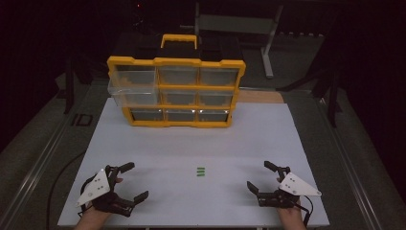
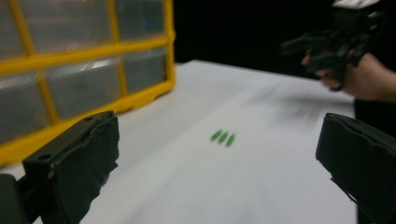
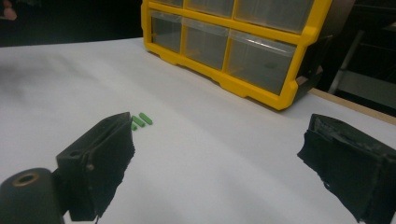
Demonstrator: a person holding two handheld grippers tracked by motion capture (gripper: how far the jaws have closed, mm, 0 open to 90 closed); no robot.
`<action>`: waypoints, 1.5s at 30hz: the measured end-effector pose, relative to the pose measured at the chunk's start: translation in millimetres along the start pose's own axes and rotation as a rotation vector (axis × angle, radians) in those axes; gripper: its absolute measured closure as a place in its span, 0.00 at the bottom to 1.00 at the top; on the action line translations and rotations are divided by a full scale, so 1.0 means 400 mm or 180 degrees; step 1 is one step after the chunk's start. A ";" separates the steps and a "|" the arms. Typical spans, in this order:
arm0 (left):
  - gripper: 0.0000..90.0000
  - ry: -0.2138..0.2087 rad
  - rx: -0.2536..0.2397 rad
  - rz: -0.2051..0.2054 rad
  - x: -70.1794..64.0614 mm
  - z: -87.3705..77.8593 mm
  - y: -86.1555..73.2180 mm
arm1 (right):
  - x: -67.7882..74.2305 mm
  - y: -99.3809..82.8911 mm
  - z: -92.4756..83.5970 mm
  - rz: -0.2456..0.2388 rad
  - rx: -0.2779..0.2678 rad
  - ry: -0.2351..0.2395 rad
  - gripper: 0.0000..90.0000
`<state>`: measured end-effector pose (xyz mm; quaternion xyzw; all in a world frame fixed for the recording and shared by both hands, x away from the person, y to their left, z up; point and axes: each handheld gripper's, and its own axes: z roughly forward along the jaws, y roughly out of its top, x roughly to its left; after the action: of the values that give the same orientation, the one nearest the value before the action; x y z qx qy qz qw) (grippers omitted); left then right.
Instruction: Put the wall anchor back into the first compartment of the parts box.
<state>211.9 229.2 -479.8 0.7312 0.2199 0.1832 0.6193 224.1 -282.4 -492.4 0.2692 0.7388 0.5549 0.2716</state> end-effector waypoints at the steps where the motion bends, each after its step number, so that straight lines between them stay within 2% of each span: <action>1: 0.00 -0.0010 0.0057 -0.0016 -0.001 0.004 0.012 | 0.000 0.001 -0.001 -0.0001 -0.0014 0.0013 0.09; 2: 0.00 -0.0031 0.0140 -0.0076 0.001 0.010 0.026 | 0.000 0.001 -0.002 -0.0002 -0.0016 0.0007 0.09; 3: 0.00 -0.0055 0.0147 -0.0096 0.002 0.012 0.034 | 0.000 0.001 -0.002 -0.0002 -0.0016 0.0007 0.09; 9: 0.00 -0.0233 0.0102 -0.0048 0.008 0.031 0.096 | 0.002 0.003 -0.004 0.0002 -0.0042 0.0018 0.09; 12: 0.00 -0.0287 0.0064 -0.0068 0.009 0.041 0.125 | 0.001 0.003 -0.004 0.0005 -0.0045 0.0031 0.09; 14: 0.00 -0.0396 0.0049 -0.0083 0.014 0.050 0.142 | 0.001 0.003 -0.004 0.0009 -0.0046 0.0033 0.09; 24: 0.00 -0.0811 0.0195 0.0088 0.019 0.132 0.202 | 0.003 0.003 -0.003 0.0001 -0.0047 0.0039 0.09; 28: 0.00 -0.0883 0.0228 0.0151 0.014 0.171 0.216 | 0.002 0.003 -0.001 0.0052 -0.0001 0.0090 0.09; 35: 0.00 -0.1028 0.0294 0.0265 0.012 0.239 0.220 | 0.003 0.004 -0.003 0.0040 -0.0025 0.0076 0.09; 41: 0.00 -0.1112 0.0367 0.0295 0.018 0.288 0.213 | 0.001 0.002 -0.004 0.0041 -0.0048 0.0087 0.09; 45: 0.00 -0.1119 0.0372 0.0301 0.023 0.317 0.205 | 0.000 0.002 -0.004 0.0047 -0.0046 0.0090 0.09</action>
<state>296.0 118.7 -419.9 0.7961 0.0840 0.0685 0.5953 223.0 -283.2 -491.4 0.2648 0.7365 0.5660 0.2590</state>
